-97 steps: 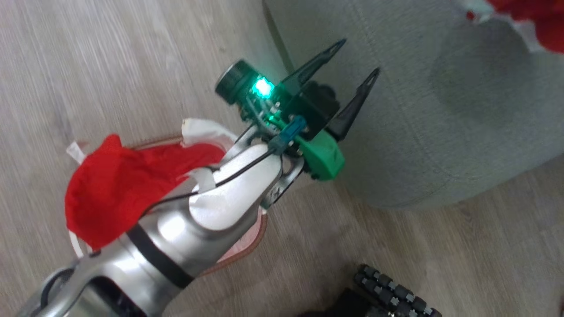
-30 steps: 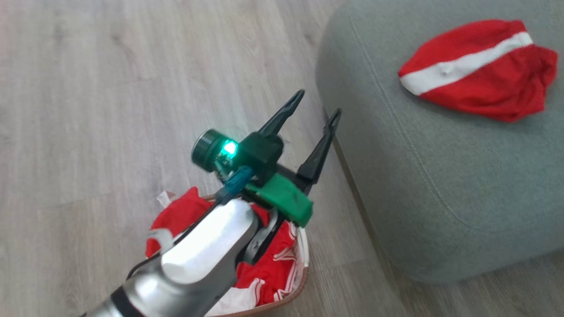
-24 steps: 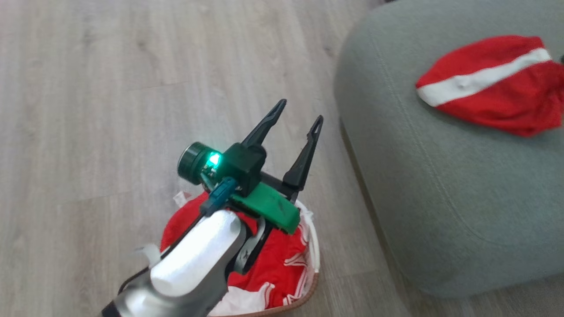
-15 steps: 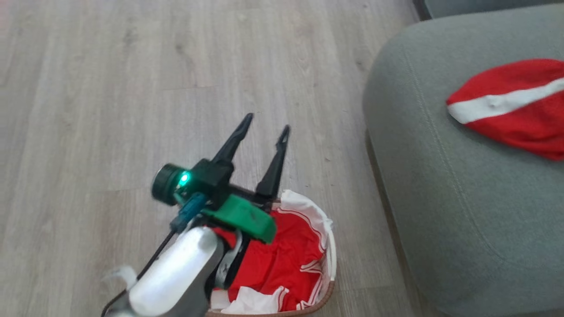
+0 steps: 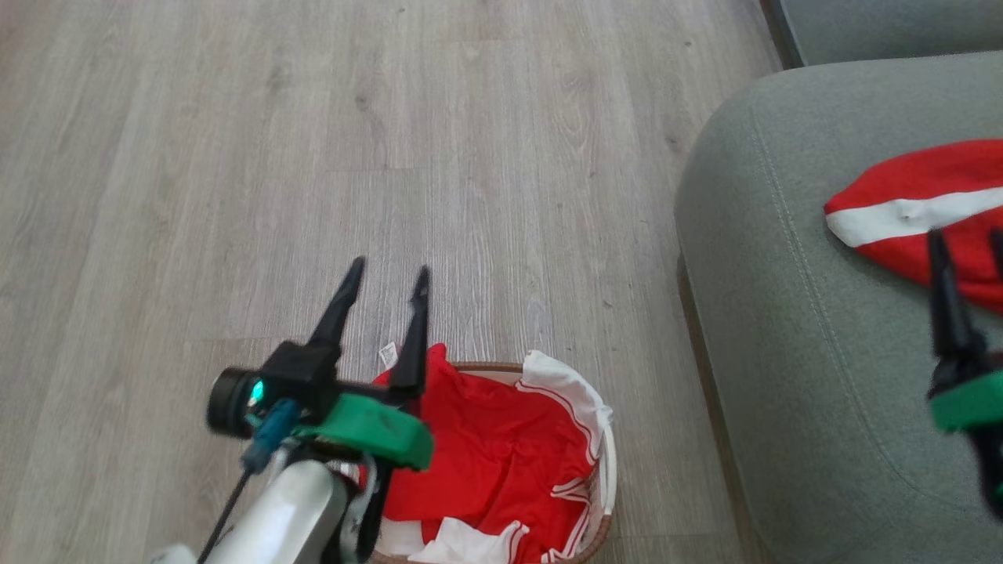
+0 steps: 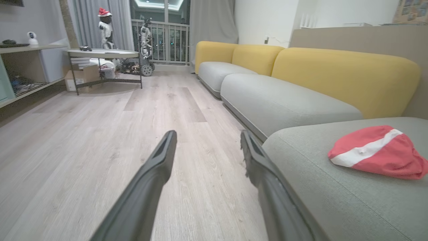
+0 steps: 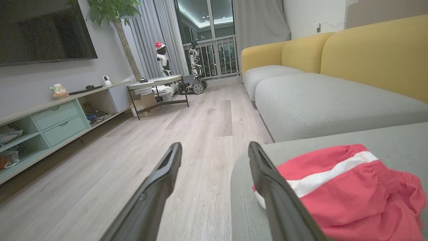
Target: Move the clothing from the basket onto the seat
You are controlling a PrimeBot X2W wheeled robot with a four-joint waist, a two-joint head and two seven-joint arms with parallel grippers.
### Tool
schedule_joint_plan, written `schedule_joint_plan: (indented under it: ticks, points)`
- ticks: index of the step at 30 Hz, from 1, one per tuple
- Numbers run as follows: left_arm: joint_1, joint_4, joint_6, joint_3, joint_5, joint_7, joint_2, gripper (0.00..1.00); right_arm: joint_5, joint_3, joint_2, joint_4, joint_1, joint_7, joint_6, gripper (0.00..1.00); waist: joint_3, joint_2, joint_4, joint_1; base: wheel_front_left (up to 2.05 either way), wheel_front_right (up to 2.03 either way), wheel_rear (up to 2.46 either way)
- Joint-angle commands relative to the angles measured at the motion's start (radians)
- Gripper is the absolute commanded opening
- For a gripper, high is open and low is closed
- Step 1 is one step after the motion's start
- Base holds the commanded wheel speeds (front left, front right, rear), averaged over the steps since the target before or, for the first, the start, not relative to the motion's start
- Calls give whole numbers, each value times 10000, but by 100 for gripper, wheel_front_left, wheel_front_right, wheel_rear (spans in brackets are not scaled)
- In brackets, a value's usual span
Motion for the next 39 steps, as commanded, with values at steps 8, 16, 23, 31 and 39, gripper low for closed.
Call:
schedule_joint_plan:
  ticks: [8, 16, 23, 31, 39]
  points:
    - [716, -358, -182, 1672, 734, -95, -141, 100, -1014, -572, 1199, -1308, 1300, -91, -2, 100, -75, -1, 147, 1, 0, 0, 0]
    - [1311, -265, -730, 2490, 1582, -95, -410, 100, -1479, -373, 1623, -1664, 1703, -91, -2, 100, -172, -1, 147, 1, 0, 0, 0]
    - [1461, -144, -1105, 2955, 1994, -95, -754, 100, -1758, -335, 1656, -1867, 1780, -91, -2, 100, -110, -1, 94, 1, 0, 0, 0]
    - [1461, 23, -1426, 3322, 2313, -95, -1105, 100, -1796, -263, 1641, -1920, 1695, -91, -2, 100, -12, -1, 83, 1, 0, 0, 0]
    - [1461, 63, -1640, 3581, 2525, -95, -1345, 100, -1700, -227, 1653, -1973, 1583, -91, -2, 100, 192, -1, -18, 1, 0, 0, 0]
